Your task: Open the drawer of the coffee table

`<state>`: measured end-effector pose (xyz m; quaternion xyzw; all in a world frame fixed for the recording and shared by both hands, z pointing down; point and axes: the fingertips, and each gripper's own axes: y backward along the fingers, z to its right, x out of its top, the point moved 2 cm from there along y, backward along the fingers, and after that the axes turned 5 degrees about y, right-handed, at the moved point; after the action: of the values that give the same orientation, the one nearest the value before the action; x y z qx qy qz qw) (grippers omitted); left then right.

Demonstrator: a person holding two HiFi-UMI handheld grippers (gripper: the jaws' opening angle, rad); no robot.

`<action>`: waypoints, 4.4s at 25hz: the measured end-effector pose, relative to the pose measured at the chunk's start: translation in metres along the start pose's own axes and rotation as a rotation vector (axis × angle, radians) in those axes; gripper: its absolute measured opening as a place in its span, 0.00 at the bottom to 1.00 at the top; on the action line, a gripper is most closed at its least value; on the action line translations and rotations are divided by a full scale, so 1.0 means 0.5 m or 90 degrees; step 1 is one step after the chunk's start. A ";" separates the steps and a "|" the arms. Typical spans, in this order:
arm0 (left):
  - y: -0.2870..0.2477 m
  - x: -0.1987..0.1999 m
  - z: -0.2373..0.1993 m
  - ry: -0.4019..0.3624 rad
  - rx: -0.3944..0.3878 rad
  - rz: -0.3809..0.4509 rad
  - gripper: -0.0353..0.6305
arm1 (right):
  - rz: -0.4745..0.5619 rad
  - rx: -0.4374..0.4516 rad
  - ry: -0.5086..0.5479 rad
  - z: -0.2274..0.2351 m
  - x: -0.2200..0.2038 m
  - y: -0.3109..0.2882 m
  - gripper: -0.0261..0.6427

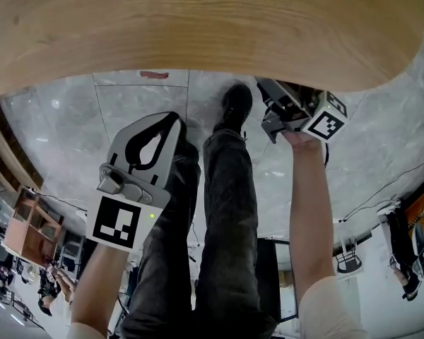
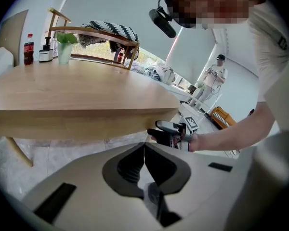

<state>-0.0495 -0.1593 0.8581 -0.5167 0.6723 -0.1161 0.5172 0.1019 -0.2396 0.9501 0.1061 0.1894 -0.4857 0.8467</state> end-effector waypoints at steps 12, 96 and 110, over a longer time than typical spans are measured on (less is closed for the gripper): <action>-0.010 -0.025 -0.004 -0.003 -0.005 -0.015 0.08 | 0.046 0.034 -0.005 0.032 0.027 -0.005 0.58; 0.304 0.079 0.175 -0.060 -0.030 0.074 0.08 | 0.021 -0.115 -0.169 -0.358 -0.117 0.128 0.35; 0.650 0.289 0.346 -0.097 -0.025 0.098 0.08 | -0.020 -0.101 -0.114 -0.797 0.042 0.138 0.19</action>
<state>-0.0852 -0.0688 0.4749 -0.4809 0.6708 -0.0228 0.5641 0.0841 -0.0763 0.5799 -0.0078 0.1525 -0.4901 0.8582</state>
